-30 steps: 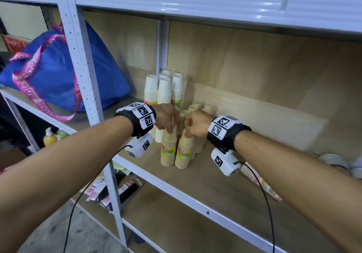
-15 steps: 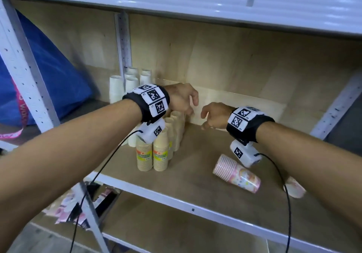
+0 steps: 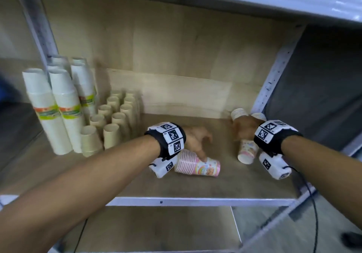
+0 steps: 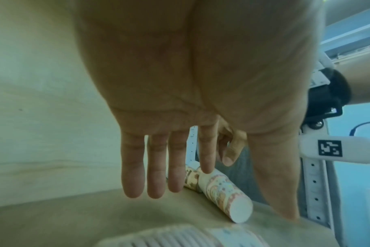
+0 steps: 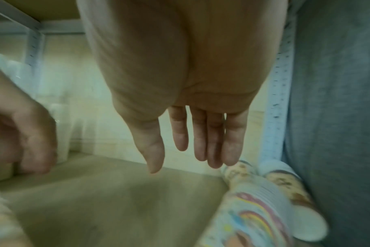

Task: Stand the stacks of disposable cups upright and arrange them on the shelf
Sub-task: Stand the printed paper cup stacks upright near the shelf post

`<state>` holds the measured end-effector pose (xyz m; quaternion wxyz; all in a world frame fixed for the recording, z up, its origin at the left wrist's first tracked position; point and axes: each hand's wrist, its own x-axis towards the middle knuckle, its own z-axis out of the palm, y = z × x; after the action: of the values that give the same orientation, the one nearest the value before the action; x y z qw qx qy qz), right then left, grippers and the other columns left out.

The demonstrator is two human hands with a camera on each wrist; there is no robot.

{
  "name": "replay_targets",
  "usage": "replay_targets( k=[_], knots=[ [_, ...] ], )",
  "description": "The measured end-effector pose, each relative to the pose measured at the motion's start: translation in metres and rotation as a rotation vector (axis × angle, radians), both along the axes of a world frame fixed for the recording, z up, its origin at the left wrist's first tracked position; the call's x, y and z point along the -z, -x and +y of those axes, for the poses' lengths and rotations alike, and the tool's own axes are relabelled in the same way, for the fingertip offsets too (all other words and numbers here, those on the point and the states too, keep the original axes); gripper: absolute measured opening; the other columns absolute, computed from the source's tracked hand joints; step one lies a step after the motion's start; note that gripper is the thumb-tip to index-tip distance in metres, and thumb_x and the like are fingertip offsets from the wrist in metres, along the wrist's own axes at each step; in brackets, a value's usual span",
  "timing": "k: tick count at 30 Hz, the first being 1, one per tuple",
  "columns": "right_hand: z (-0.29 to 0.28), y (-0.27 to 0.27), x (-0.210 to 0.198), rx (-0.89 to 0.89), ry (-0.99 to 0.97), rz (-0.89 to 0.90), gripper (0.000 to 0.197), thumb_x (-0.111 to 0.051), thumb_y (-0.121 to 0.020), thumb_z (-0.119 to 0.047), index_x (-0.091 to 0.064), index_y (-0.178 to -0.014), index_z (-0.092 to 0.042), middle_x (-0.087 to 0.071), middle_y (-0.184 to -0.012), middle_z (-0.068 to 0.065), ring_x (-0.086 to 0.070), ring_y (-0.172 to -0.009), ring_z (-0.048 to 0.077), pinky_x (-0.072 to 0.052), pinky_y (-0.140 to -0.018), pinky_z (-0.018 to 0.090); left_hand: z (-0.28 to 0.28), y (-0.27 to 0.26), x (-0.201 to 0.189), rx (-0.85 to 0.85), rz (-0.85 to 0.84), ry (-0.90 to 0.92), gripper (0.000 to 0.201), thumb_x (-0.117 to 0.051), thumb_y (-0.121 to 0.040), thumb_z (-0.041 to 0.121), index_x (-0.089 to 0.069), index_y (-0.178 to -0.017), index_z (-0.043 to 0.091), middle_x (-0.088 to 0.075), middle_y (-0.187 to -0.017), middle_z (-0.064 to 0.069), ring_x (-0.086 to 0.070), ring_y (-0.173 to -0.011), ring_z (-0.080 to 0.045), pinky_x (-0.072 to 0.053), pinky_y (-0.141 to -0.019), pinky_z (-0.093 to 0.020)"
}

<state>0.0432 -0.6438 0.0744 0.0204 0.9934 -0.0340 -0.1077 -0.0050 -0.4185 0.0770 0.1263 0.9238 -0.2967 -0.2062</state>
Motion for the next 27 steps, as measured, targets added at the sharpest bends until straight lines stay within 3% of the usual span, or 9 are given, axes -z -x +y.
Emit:
replay_targets(
  k=[3, 4, 5, 7, 11, 16, 20, 23, 27],
  knots=[
    [-0.038, 0.004, 0.018, 0.043, -0.028, -0.067, 0.099, -0.086, -0.037, -0.055, -0.038, -0.124, -0.057, -0.041, -0.140, 0.017, -0.051, -0.117, 0.036, -0.051, -0.091, 0.049, -0.010, 0.000, 0.013, 0.045, 0.030, -0.016, 0.080, -0.083, -0.073, 0.035, -0.043, -0.142, 0.024, -0.047, -0.141, 0.000, -0.050, -0.123, -0.021, -0.042, -0.092, -0.025],
    [-0.043, 0.008, 0.020, 0.054, -0.033, -0.072, 0.102, -0.088, -0.042, -0.053, -0.037, -0.130, -0.053, -0.036, -0.145, 0.014, -0.045, -0.126, 0.038, -0.046, -0.100, 0.051, -0.013, 0.000, 0.016, 0.055, 0.037, -0.025, 0.081, -0.083, -0.073, 0.035, -0.043, -0.142, 0.024, -0.047, -0.142, 0.000, -0.051, -0.123, -0.021, -0.043, -0.093, -0.026],
    [-0.043, 0.017, 0.019, 0.074, -0.023, -0.031, 0.092, -0.087, -0.057, -0.044, -0.040, -0.136, -0.042, -0.036, -0.146, 0.010, -0.041, -0.132, 0.036, -0.041, -0.106, 0.047, -0.015, 0.000, 0.019, 0.064, 0.042, -0.032, 0.082, -0.083, -0.072, 0.035, -0.043, -0.142, 0.025, -0.047, -0.141, 0.000, -0.051, -0.122, -0.021, -0.045, -0.095, -0.028],
    [-0.046, 0.027, 0.023, 0.084, 0.032, -0.010, 0.065, -0.073, -0.080, -0.030, -0.047, -0.139, -0.024, -0.043, -0.144, 0.009, -0.043, -0.131, 0.031, -0.037, -0.107, 0.039, -0.019, -0.002, 0.023, 0.084, 0.047, -0.049, 0.081, -0.083, -0.072, 0.036, -0.043, -0.142, 0.025, -0.048, -0.139, 0.001, -0.052, -0.122, -0.020, -0.045, -0.095, -0.030],
    [-0.051, 0.031, 0.038, 0.018, 0.061, -0.047, 0.049, -0.062, -0.090, -0.030, -0.050, -0.137, -0.024, -0.049, -0.139, 0.007, -0.049, -0.126, 0.028, -0.040, -0.102, 0.035, -0.027, -0.006, 0.032, 0.140, 0.033, -0.101, 0.075, -0.081, -0.075, 0.032, -0.045, -0.140, 0.023, -0.049, -0.135, 0.001, -0.051, -0.121, -0.021, -0.044, -0.092, -0.029],
    [-0.051, 0.024, 0.049, -0.061, 0.061, -0.072, 0.047, -0.055, -0.093, -0.035, -0.049, -0.138, -0.024, -0.045, -0.140, 0.009, -0.046, -0.126, 0.031, -0.040, -0.103, 0.038, -0.034, -0.016, 0.043, 0.178, 0.036, -0.167, 0.072, -0.080, -0.076, 0.027, -0.046, -0.139, 0.023, -0.048, -0.135, 0.000, -0.050, -0.120, -0.022, -0.043, -0.091, -0.030],
    [-0.052, 0.018, 0.051, -0.139, 0.115, -0.064, 0.056, -0.057, -0.088, -0.045, -0.047, -0.141, -0.029, -0.039, -0.144, 0.007, -0.040, -0.133, 0.028, -0.032, -0.109, 0.034, -0.037, -0.025, 0.046, 0.161, 0.055, -0.139, 0.070, -0.081, -0.075, 0.017, -0.050, -0.138, 0.017, -0.049, -0.133, -0.003, -0.051, -0.119, -0.022, -0.044, -0.089, -0.027],
    [-0.049, 0.016, 0.050, -0.155, 0.132, -0.070, 0.058, -0.063, -0.081, -0.043, -0.050, -0.137, -0.033, -0.042, -0.140, 0.005, -0.041, -0.131, 0.028, -0.039, -0.105, 0.037, -0.038, -0.031, 0.047, 0.164, 0.048, -0.145, 0.071, -0.080, -0.076, 0.016, -0.048, -0.139, 0.016, -0.049, -0.134, -0.003, -0.051, -0.119, -0.022, -0.042, -0.084, -0.025],
    [-0.047, 0.012, 0.051, -0.168, 0.118, -0.065, 0.066, -0.071, -0.074, -0.048, -0.051, -0.136, -0.034, -0.042, -0.140, 0.001, -0.041, -0.130, 0.026, -0.040, -0.103, 0.037, -0.039, -0.035, 0.049, 0.158, 0.060, -0.156, 0.073, -0.082, -0.074, 0.022, -0.049, -0.139, 0.018, -0.051, -0.133, -0.001, -0.053, -0.119, -0.023, -0.048, -0.096, -0.035]
  ],
)
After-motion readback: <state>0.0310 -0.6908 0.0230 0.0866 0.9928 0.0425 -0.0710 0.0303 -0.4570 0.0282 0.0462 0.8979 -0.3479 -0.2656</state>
